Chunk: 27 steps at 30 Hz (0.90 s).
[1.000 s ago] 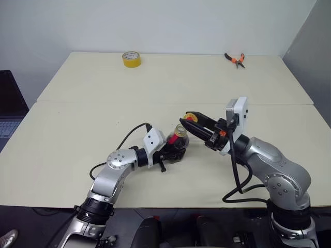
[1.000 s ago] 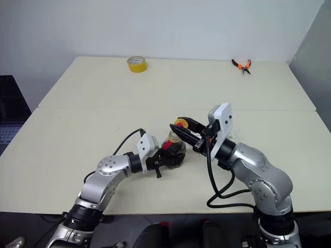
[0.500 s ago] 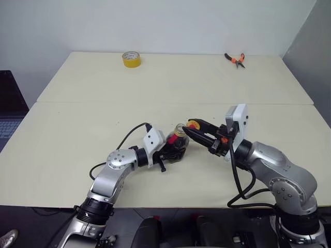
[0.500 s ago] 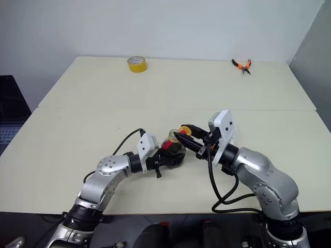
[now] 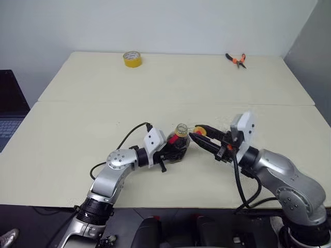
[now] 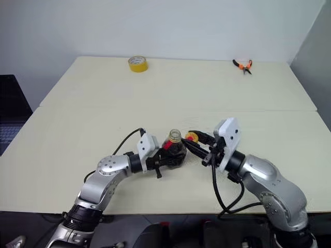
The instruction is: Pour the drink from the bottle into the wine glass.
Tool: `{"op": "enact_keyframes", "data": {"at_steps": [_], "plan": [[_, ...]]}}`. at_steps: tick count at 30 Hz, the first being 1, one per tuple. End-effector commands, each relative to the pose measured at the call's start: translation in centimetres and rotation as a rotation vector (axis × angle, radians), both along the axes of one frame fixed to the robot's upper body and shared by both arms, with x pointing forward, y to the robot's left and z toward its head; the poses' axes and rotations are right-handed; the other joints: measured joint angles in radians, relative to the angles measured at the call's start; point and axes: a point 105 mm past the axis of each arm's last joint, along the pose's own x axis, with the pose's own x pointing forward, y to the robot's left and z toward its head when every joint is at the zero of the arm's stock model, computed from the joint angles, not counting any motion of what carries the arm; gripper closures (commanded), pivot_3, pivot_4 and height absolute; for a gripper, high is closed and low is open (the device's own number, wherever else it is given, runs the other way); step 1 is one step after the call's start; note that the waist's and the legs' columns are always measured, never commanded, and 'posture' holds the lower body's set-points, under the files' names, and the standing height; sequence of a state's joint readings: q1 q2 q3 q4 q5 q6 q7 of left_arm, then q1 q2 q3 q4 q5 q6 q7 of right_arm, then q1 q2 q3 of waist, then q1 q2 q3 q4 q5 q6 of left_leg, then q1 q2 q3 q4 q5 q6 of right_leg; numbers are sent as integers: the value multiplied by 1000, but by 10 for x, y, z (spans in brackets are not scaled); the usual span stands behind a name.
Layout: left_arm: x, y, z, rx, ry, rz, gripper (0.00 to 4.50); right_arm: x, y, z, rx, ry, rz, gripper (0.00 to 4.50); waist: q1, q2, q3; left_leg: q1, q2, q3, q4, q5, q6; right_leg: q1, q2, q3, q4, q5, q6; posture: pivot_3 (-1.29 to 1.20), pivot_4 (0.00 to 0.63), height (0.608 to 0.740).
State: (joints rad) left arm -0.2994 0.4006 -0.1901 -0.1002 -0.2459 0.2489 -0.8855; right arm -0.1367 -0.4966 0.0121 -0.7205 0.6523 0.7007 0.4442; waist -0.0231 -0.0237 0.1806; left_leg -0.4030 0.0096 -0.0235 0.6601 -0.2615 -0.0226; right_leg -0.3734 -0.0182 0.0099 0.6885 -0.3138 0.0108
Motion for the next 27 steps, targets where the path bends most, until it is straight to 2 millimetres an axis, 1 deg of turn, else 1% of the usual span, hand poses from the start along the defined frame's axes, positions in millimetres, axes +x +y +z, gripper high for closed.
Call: {"op": "enact_keyframes", "data": {"at_steps": [1, 5, 8, 12, 14, 19, 25, 27], "plan": [[-8, -7, 19, -38, -75, -48, 3653, -6, -23, -3, -25, -38, -79, 3262, 3, 0, 0, 0, 0, 0, 0, 0, 0, 0, 0, 0, 0, 0, 0, 0, 150, 740], [-9, -9, 20, -41, -77, -59, 3653, -6, -66, -36, -63, 33, -255, 3262, 5, 0, 0, 1, 0, 0, 0, 0, 0, 1, 0, 0, 0, 0, 0, 0, 150, 740], [-10, -11, 21, -43, -79, -64, 3653, -9, -85, -53, -83, 61, -337, 3262, 5, 0, 0, 1, 0, 0, 0, 0, 0, 1, 0, 0, 0, 0, 0, 0, 150, 740], [-10, -16, 24, -54, -86, -82, 3653, -10, -116, -82, -95, 127, -481, 3262, 4, 0, 0, 2, 0, 1, 0, 0, 0, 1, 1, 1, 0, 0, 0, 0, 150, 740], [-10, -17, 25, -56, -87, -87, 3653, -7, -125, -87, -87, 134, -523, 3262, 4, 0, 0, 2, 0, 1, 0, 0, 0, 1, 1, 1, 0, 0, 0, 0, 150, 740], [-10, -18, 25, -57, -90, -93, 3653, -1, -143, -94, -77, 147, -596, 3262, 4, 0, 0, 2, 0, 1, 0, 0, 0, 1, 1, 2, 1, 0, 0, 0, 150, 740], [-9, -18, 25, -57, -92, -93, 3653, 3, -155, -105, -99, 176, -630, 3262, 7, 0, 0, 2, 0, 2, 0, 0, 0, 1, 1, 2, 1, 0, 0, 0, 150, 740], [-9, -19, 25, -57, -92, -93, 3653, 3, -157, -111, -99, 193, -631, 2532, 6, 0, 0, 2, 0, 2, 0, 0, 0, 1, 1, 2, 1, 0, 0, 0, 150, 740]]}}
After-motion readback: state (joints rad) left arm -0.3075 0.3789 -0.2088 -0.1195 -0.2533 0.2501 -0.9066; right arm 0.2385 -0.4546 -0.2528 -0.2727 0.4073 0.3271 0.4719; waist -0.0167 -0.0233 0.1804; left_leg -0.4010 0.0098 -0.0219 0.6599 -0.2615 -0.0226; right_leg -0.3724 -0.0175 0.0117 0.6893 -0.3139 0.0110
